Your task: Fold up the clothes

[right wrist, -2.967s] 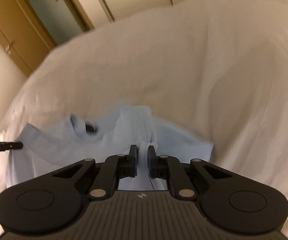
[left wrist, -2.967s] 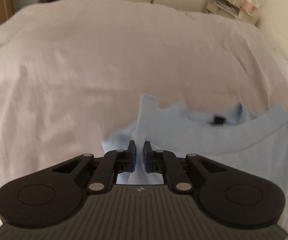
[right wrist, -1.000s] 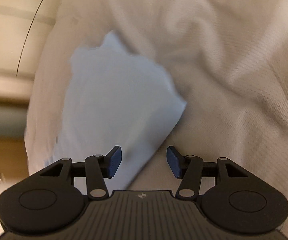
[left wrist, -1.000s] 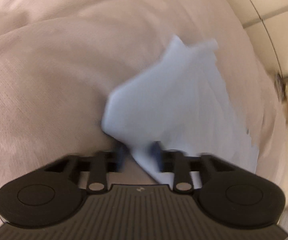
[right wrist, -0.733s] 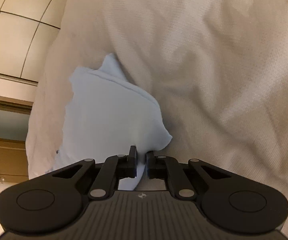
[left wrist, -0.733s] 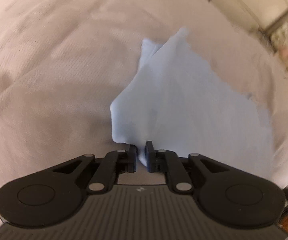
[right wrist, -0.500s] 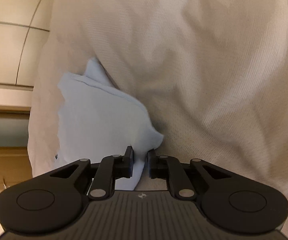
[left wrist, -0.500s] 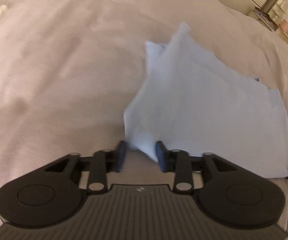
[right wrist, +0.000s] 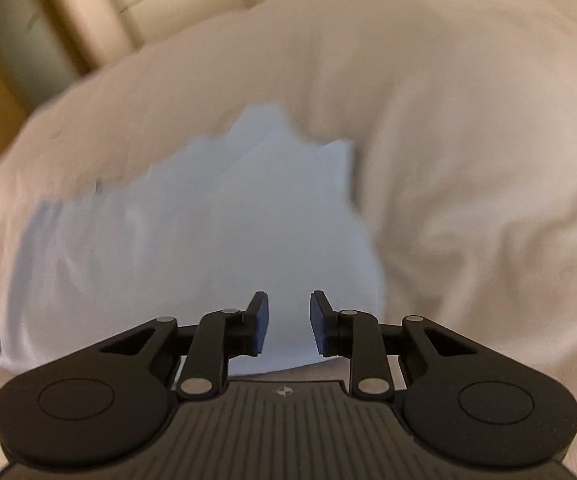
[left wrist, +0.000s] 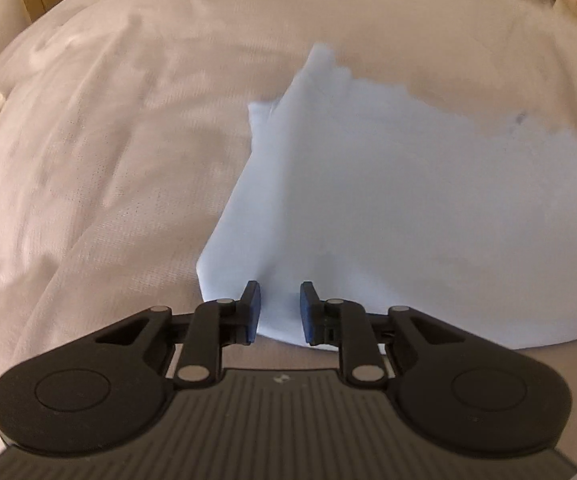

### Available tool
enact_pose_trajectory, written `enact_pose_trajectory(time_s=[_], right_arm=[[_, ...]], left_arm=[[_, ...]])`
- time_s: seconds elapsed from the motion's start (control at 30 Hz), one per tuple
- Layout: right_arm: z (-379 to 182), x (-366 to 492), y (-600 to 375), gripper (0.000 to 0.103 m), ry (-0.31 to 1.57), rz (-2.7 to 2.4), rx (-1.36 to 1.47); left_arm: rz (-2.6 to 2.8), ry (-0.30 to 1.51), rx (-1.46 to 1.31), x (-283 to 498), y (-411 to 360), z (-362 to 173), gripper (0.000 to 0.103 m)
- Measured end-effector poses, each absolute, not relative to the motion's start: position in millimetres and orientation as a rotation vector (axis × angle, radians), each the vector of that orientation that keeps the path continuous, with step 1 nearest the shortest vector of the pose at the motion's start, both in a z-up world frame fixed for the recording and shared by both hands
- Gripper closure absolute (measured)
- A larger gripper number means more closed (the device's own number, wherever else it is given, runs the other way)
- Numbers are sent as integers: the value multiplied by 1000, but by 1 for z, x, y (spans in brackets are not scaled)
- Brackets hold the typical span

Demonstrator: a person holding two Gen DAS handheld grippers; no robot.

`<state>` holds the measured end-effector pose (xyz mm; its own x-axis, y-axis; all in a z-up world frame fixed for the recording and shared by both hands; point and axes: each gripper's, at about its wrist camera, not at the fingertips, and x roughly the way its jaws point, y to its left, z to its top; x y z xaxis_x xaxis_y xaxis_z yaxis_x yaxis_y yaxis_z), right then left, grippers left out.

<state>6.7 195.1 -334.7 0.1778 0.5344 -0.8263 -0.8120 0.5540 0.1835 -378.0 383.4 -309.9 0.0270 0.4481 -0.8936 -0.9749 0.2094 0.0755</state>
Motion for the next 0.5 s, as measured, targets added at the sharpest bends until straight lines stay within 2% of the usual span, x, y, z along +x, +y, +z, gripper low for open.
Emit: enact_pose_trajectory(time_s=[0.1,0.13,0.17,0.3,0.37,0.5], right_arm=[[-353,13,200,74,980,896,-460],[-352,17,199,70,974,845,-475],[-350,21,198,61,967,794,-490],[-329,35,181,57,1010,730,-375],[-317,34,174,46,1052,741,-320],[-303,25,160,42,1125,778,-266]], left_arm=[[1319,1088,-654,-372,388,-314,75],[1334,1098,-658,-372,386,-310,75],[1348,1112,-662,-371,385,-309,75],[1357,1161,-696,-358,374,-293,73],[1329,1190,-716,-345,363,-286,72],[1278,1224,-717,-326,332,-271,70]])
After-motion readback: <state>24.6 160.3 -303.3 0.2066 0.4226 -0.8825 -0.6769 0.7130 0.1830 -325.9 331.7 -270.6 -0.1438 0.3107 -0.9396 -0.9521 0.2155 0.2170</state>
